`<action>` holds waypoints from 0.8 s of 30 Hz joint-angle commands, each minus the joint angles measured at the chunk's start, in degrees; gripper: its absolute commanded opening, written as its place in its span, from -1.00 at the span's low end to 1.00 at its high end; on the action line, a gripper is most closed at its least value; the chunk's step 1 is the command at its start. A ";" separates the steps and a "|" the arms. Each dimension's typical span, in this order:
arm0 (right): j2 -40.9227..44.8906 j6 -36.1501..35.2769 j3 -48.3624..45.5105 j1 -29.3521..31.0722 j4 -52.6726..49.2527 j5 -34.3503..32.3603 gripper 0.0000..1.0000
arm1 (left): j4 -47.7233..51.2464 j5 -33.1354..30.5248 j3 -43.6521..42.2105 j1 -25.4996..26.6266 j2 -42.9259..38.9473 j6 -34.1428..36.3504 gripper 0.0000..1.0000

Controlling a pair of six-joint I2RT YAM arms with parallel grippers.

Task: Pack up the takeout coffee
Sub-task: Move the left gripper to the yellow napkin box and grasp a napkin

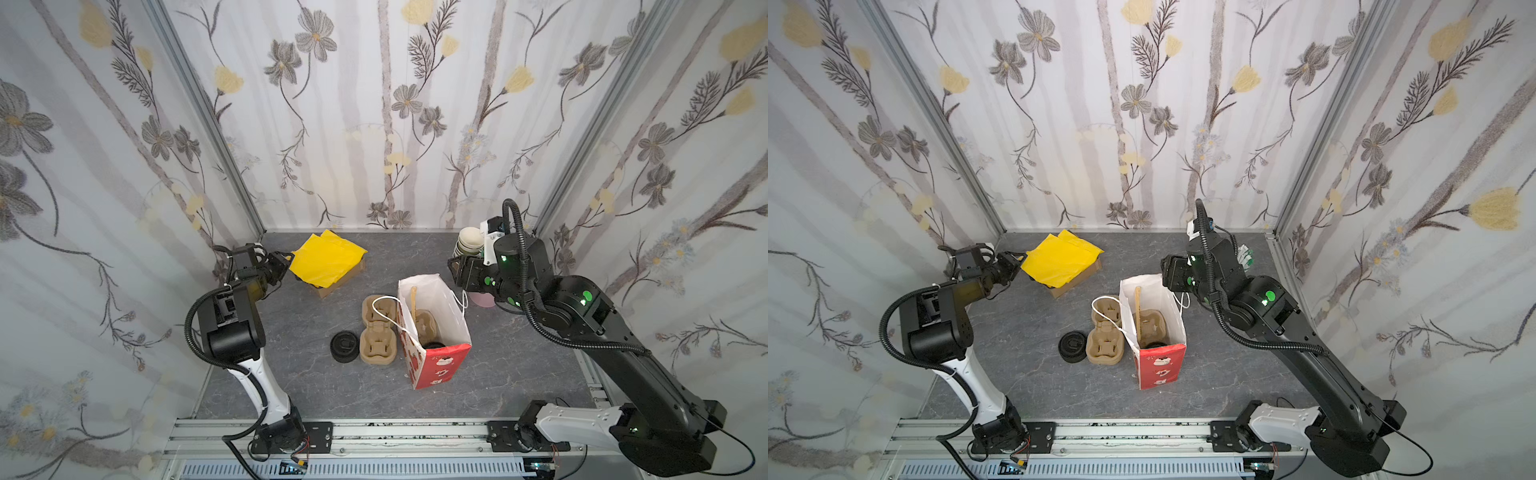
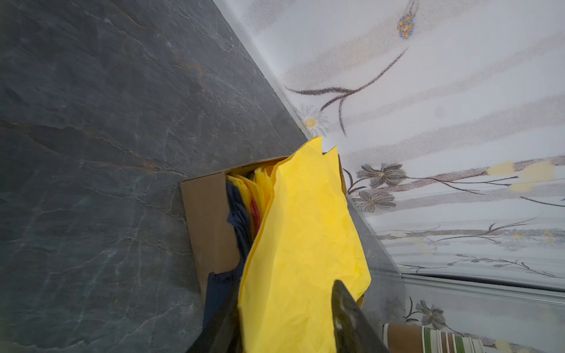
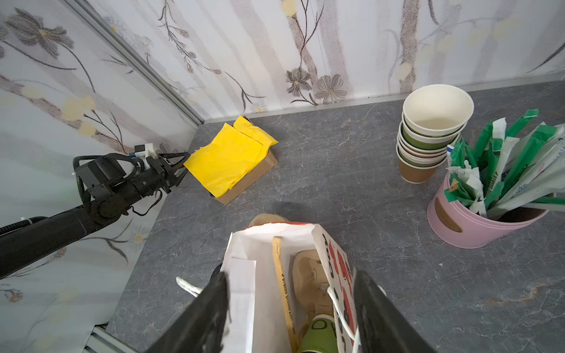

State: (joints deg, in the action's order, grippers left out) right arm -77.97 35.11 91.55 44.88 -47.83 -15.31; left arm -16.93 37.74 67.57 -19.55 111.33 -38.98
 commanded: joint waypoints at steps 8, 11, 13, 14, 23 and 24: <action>0.98 1.72 -1.25 0.03 2.81 0.61 0.29 | 3.63 0.61 4.13 2.44 3.52 3.45 -0.24; 1.31 2.10 -1.40 0.03 2.87 0.63 0.28 | 3.76 0.09 4.32 2.63 4.05 3.34 -0.31; 1.50 2.25 -1.59 0.05 2.96 0.56 0.28 | 3.91 0.23 4.40 2.68 4.24 3.68 -0.38; 1.64 2.48 -1.70 0.07 3.09 0.50 0.28 | 4.13 0.19 4.46 2.72 4.29 3.92 -0.42; 2.54 3.19 -2.07 0.08 3.45 0.12 0.28 | 5.90 0.41 5.66 2.68 4.25 4.60 -0.84; 2.63 3.24 -2.08 0.11 3.44 0.10 0.28 | 5.94 0.49 5.73 2.67 4.02 4.55 -0.88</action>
State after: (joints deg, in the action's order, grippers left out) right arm -75.53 37.47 89.60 44.93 -46.61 -14.92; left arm -11.14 37.67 72.62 -16.82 115.79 -34.87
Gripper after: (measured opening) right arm 0.639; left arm 0.074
